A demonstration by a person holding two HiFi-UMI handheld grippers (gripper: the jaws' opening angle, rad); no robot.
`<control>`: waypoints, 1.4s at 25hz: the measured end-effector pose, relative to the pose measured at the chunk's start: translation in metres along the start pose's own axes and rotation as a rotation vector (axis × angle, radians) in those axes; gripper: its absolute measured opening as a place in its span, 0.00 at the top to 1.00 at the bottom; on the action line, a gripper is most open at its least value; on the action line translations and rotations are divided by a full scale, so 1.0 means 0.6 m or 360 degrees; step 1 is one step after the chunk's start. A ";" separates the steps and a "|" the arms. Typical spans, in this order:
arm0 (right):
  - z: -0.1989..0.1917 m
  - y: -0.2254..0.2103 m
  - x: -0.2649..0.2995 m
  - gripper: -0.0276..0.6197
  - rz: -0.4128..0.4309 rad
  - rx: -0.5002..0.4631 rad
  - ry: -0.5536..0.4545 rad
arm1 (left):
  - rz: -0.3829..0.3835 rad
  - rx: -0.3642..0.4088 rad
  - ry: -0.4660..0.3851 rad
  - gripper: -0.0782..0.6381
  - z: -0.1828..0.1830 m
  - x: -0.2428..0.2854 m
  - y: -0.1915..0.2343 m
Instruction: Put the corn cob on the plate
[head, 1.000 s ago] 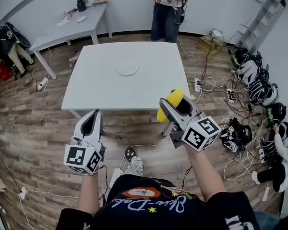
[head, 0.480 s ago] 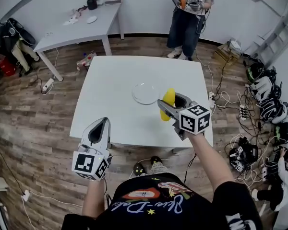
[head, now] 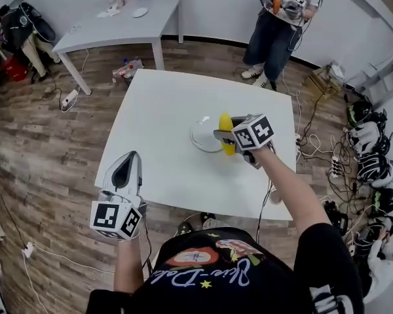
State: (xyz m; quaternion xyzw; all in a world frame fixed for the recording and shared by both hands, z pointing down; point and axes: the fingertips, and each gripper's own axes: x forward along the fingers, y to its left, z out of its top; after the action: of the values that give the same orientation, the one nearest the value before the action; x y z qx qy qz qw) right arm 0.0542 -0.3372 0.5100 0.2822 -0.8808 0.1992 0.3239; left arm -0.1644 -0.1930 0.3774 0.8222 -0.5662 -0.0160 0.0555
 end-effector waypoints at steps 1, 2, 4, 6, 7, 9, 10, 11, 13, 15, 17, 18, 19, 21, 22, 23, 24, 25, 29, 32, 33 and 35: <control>0.000 -0.004 0.014 0.57 0.0026 -0.0005 0.0058 | 0.0005 -0.0014 0.0010 0.91 -0.006 0.003 0.003; -0.001 -0.008 0.027 0.57 0.0054 -0.0005 0.0119 | 0.0010 -0.0025 0.0021 0.91 -0.011 0.007 0.005; -0.002 -0.012 0.054 0.57 0.0117 -0.0019 0.0249 | 0.0027 -0.0048 0.0037 0.91 -0.019 0.012 0.013; -0.004 -0.011 0.081 0.57 0.0198 -0.0051 0.0392 | 0.0043 -0.0071 0.0044 0.91 -0.022 0.017 0.023; -0.006 -0.010 0.095 0.57 0.0239 -0.0064 0.0464 | 0.0050 -0.0078 0.0048 0.91 -0.023 0.019 0.027; -0.011 -0.011 0.119 0.57 0.0302 -0.0087 0.0592 | 0.0071 -0.0081 0.0064 0.91 -0.027 0.019 0.035; -0.014 -0.012 0.131 0.57 0.0322 -0.0097 0.0643 | 0.0085 -0.0083 0.0074 0.91 -0.030 0.017 0.040; -0.017 -0.013 0.142 0.57 0.0334 -0.0106 0.0684 | 0.0100 -0.0087 0.0085 0.91 -0.033 0.014 0.045; -0.019 -0.020 0.163 0.57 0.0327 -0.0127 0.0730 | 0.0133 -0.0097 0.0106 0.91 -0.039 0.010 0.058; -0.024 -0.028 0.180 0.57 0.0300 -0.0142 0.0740 | 0.0171 -0.0101 0.0121 0.91 -0.044 0.006 0.069; -0.030 -0.032 0.193 0.57 0.0277 -0.0144 0.0722 | 0.0202 -0.0099 0.0125 0.91 -0.044 0.002 0.078; -0.031 -0.032 0.199 0.57 0.0265 -0.0146 0.0702 | 0.0212 -0.0097 0.0127 0.91 -0.044 0.001 0.081; -0.032 -0.032 0.203 0.57 0.0253 -0.0150 0.0681 | 0.0219 -0.0095 0.0130 0.91 -0.043 0.000 0.084; -0.033 -0.029 0.211 0.57 0.0238 -0.0162 0.0647 | 0.0226 -0.0097 0.0135 0.91 -0.042 0.001 0.089; -0.034 -0.028 0.214 0.57 0.0233 -0.0166 0.0630 | 0.0226 -0.0099 0.0137 0.91 -0.042 0.002 0.090; -0.032 -0.027 0.216 0.57 0.0225 -0.0170 0.0609 | 0.0225 -0.0098 0.0137 0.91 -0.043 0.003 0.091; -0.029 -0.027 0.217 0.57 0.0213 -0.0181 0.0583 | 0.0222 -0.0095 0.0136 0.91 -0.043 0.003 0.091; -0.023 -0.026 0.217 0.57 0.0199 -0.0199 0.0551 | 0.0218 -0.0091 0.0135 0.91 -0.042 0.004 0.090; 0.011 -0.019 0.189 0.57 0.0196 -0.0228 0.0342 | 0.0190 -0.0071 0.0124 0.91 -0.034 0.010 0.077; 0.056 -0.008 0.118 0.57 0.0219 -0.0129 -0.0029 | 0.0162 -0.0039 0.0107 0.91 -0.026 0.014 0.060; 0.072 -0.001 0.086 0.57 0.0224 -0.0079 -0.0193 | 0.0149 -0.0027 0.0102 0.91 -0.024 0.015 0.054; 0.098 0.015 0.018 0.57 0.0212 0.0020 -0.0496 | 0.0120 -0.0003 0.0094 0.91 -0.018 0.017 0.046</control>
State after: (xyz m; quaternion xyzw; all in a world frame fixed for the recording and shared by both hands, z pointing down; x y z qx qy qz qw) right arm 0.0146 -0.3656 0.4744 0.2527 -0.9359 0.1794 0.1676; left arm -0.1853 -0.2114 0.3918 0.8004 -0.5949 0.0097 0.0735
